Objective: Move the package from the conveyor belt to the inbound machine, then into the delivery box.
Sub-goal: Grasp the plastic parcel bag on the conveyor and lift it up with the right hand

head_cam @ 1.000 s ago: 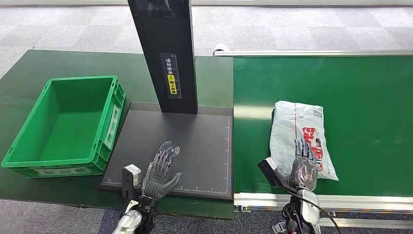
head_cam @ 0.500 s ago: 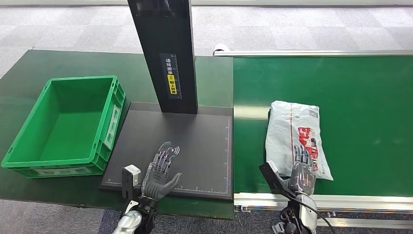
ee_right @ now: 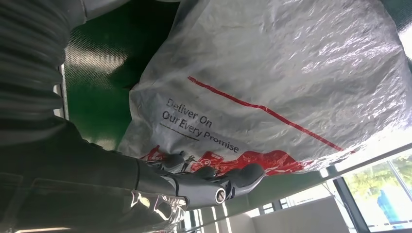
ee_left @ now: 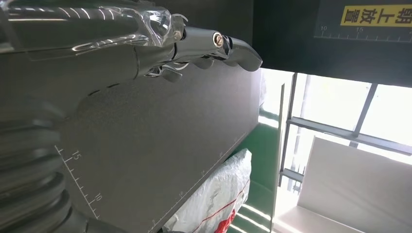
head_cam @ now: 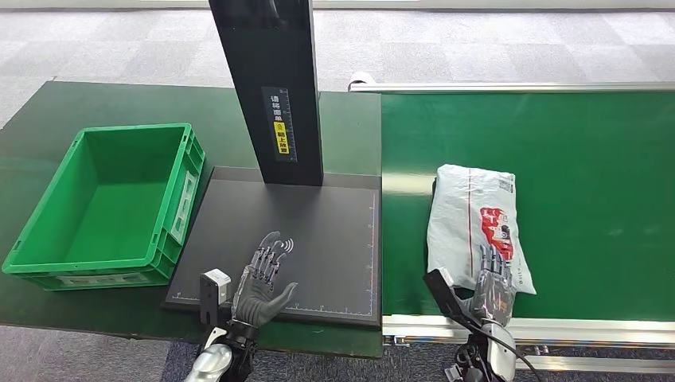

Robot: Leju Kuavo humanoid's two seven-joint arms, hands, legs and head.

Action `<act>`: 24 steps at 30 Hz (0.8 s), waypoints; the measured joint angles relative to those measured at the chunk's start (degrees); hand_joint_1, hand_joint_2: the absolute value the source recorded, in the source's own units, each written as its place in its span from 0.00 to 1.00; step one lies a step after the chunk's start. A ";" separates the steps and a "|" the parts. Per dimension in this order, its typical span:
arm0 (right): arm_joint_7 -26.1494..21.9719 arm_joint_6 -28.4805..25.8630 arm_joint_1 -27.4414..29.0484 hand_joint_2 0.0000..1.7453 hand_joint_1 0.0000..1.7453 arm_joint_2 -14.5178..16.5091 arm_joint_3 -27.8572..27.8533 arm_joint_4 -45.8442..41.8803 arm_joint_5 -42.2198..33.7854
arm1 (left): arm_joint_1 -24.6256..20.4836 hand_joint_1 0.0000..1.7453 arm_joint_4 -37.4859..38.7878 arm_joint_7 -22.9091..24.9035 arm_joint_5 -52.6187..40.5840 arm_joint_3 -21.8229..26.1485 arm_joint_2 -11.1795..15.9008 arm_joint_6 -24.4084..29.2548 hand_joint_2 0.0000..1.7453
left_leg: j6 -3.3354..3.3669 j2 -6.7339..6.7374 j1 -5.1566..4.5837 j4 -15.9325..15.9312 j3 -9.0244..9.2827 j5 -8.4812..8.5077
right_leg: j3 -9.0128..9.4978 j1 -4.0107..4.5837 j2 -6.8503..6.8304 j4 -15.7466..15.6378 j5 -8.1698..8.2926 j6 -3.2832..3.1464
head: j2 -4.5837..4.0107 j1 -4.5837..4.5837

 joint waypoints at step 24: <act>-0.33 0.00 -0.38 1.00 0.25 0.00 -0.70 0.93 0.08 | 0.23 0.00 0.00 0.03 -0.02 0.00 0.00 0.07 1.00 | 0.00 0.00 0.00 0.00 0.00 0.00 | 0.00 0.00 0.00 0.00 0.00 0.00 | 0.00 0.00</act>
